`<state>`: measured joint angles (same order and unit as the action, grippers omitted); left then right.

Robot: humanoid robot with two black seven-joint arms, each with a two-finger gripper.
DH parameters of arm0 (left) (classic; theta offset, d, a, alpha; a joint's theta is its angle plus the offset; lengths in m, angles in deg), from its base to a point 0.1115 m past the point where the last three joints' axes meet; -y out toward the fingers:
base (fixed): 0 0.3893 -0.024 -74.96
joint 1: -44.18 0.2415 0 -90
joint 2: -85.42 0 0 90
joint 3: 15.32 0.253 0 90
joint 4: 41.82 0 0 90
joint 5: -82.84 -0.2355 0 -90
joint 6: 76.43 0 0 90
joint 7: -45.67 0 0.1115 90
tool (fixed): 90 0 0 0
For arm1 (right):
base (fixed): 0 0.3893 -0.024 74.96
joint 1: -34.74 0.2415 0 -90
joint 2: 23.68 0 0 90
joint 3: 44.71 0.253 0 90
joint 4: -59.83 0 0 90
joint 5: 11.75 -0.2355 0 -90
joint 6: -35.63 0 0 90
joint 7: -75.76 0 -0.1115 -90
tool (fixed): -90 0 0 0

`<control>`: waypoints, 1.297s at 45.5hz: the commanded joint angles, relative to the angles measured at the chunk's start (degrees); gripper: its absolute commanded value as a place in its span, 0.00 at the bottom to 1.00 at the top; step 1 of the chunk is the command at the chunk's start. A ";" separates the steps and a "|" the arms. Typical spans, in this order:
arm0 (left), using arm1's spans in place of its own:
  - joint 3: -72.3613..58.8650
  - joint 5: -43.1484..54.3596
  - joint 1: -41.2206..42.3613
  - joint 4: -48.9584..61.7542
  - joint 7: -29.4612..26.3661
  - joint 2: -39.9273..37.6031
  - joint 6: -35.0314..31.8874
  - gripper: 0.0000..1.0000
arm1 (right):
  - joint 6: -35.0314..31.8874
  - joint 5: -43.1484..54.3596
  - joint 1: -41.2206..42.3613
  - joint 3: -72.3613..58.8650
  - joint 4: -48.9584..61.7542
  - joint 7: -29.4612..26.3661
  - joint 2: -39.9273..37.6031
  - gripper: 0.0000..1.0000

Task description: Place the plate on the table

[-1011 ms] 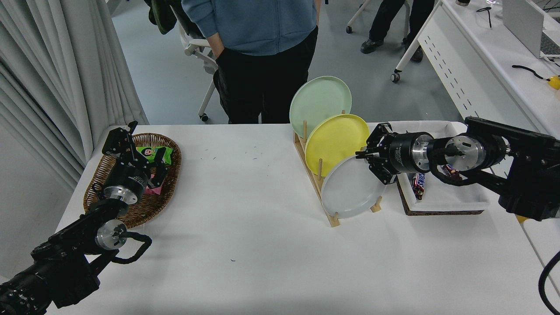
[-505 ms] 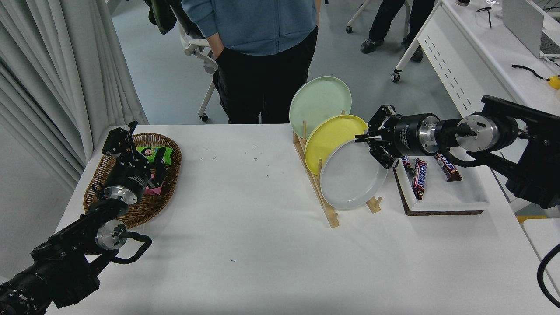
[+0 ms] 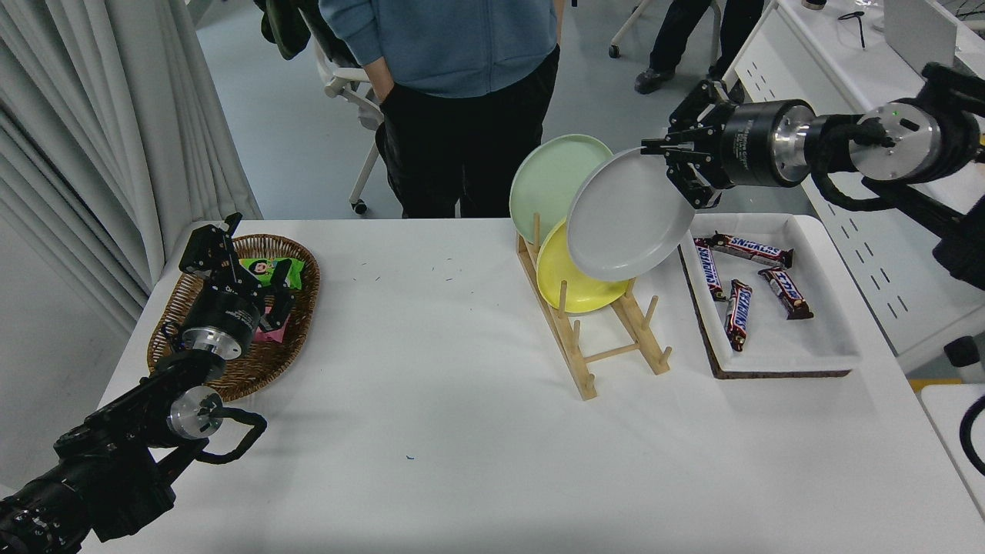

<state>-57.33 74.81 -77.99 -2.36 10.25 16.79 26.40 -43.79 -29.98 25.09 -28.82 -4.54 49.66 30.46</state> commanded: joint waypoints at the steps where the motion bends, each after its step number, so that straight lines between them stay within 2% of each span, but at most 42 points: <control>1: 0.00 0.04 0.00 0.00 0.00 -0.01 0.00 1.00 | 12.25 -1.19 1.21 2.13 -4.97 0.00 0.96 0.00; 7: 0.00 0.04 0.00 0.00 0.00 -0.01 0.00 1.00 | 16.74 -4.71 0.24 2.13 -9.63 0.17 1.32 0.00; 15: 0.00 -0.05 0.00 0.00 0.00 -0.01 0.00 1.00 | 19.30 -7.34 -2.83 4.50 -12.36 0.26 3.68 0.00; 23: 0.00 0.04 0.00 0.00 0.00 -0.01 0.00 1.00 | 19.56 -9.72 -7.93 11.26 -12.36 0.17 7.11 0.00; 32: 0.00 0.04 0.00 0.00 0.00 -0.01 0.00 1.00 | 18.33 -19.04 -14.08 13.55 -10.78 0.00 11.06 0.00; 43: 0.00 -0.05 0.00 0.00 0.00 -0.01 0.00 1.00 | 15.34 -19.48 -17.42 14.96 -7.97 -0.09 11.34 0.00; 59: 0.00 0.04 0.00 0.00 0.00 -0.01 0.00 1.00 | 14.81 -21.50 -25.59 13.56 -5.94 0.35 12.39 0.00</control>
<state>-57.33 74.81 -77.99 -2.35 10.25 16.78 26.40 -28.66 -50.16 4.94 -14.49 -11.73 49.69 42.06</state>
